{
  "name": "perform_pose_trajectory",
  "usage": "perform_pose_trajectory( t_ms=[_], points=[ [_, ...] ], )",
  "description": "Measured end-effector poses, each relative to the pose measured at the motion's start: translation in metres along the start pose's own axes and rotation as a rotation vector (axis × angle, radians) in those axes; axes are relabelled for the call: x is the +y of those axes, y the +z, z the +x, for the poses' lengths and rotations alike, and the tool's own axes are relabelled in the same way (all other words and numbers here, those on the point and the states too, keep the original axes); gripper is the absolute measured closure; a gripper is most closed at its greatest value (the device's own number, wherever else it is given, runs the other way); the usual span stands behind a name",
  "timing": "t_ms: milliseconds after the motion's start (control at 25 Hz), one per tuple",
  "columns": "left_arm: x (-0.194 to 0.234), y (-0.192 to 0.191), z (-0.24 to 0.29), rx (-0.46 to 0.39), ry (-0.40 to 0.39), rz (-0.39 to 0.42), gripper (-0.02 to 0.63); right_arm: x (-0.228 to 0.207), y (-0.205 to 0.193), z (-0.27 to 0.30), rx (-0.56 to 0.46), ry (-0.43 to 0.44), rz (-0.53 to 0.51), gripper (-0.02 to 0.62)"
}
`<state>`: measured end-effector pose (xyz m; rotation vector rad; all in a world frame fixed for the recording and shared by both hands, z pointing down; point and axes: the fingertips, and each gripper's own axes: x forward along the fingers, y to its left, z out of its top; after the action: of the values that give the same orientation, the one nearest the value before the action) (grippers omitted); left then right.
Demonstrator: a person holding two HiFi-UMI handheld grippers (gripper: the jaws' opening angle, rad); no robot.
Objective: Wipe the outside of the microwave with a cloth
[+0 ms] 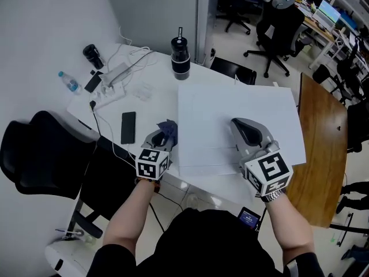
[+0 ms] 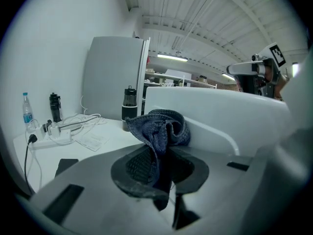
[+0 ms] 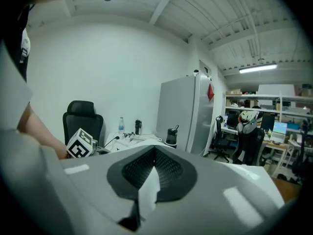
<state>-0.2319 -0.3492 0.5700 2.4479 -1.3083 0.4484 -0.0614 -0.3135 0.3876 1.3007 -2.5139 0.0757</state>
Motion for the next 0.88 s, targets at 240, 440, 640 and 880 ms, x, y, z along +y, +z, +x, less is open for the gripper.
perform_pose_trajectory(
  t_ms=[240,440,640,880],
  points=[
    [0.014,0.006,0.023,0.018,0.017,-0.006,0.545,-0.018,0.000,-0.005,-0.011,-0.036,0.019,0.594],
    [0.026,0.010,0.039,0.029,0.026,-0.011,0.545,-0.026,-0.001,-0.007,-0.013,-0.062,0.026,0.594],
    [0.036,0.011,0.053,0.041,0.041,-0.039,0.546,-0.036,-0.001,-0.013,-0.010,-0.092,0.031,0.595],
    [0.046,0.013,0.069,0.052,0.056,-0.059,0.545,-0.048,-0.004,-0.020,-0.007,-0.127,0.037,0.595]
  ],
)
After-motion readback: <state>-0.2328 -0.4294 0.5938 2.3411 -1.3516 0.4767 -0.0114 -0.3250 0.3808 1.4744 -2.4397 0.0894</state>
